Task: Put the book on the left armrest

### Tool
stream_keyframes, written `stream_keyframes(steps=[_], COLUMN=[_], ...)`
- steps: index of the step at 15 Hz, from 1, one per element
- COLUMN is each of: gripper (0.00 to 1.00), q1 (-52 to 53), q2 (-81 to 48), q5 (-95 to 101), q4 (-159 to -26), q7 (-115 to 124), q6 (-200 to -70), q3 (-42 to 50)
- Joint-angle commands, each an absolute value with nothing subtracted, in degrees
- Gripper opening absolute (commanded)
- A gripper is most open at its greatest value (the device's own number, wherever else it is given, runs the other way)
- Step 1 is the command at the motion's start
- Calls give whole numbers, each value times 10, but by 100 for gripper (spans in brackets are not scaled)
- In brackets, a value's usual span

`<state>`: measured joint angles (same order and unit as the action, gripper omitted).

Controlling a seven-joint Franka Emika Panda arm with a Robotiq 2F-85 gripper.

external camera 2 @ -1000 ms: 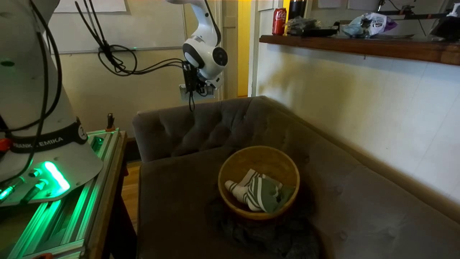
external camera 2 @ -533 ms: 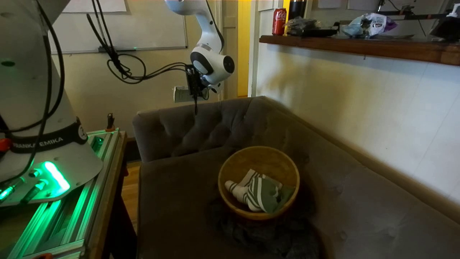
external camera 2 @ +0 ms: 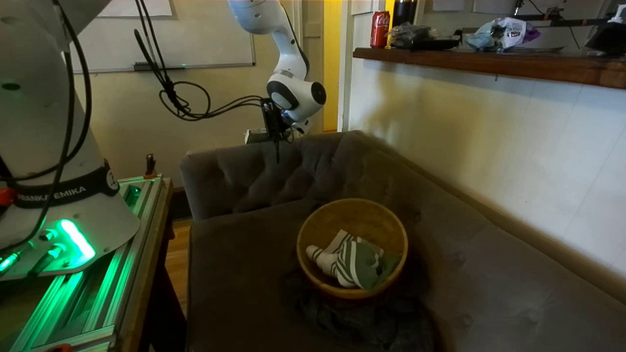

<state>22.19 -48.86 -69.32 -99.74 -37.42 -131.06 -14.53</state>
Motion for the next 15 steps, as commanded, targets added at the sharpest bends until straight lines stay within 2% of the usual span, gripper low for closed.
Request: stream_keyframes(steps=[1,12,13,15], gripper=[6,6,50,57], q1=[230,224,227,230], q2=[-498,-491,-490,-484], q5=[-658,-608,-593,-559], q4=[-975,-965,-965,-966], q7=[-355,-328,-314,-286], q6=[-1362,-1461,-1468,-1488], q3=[-145,-152,-149,-145])
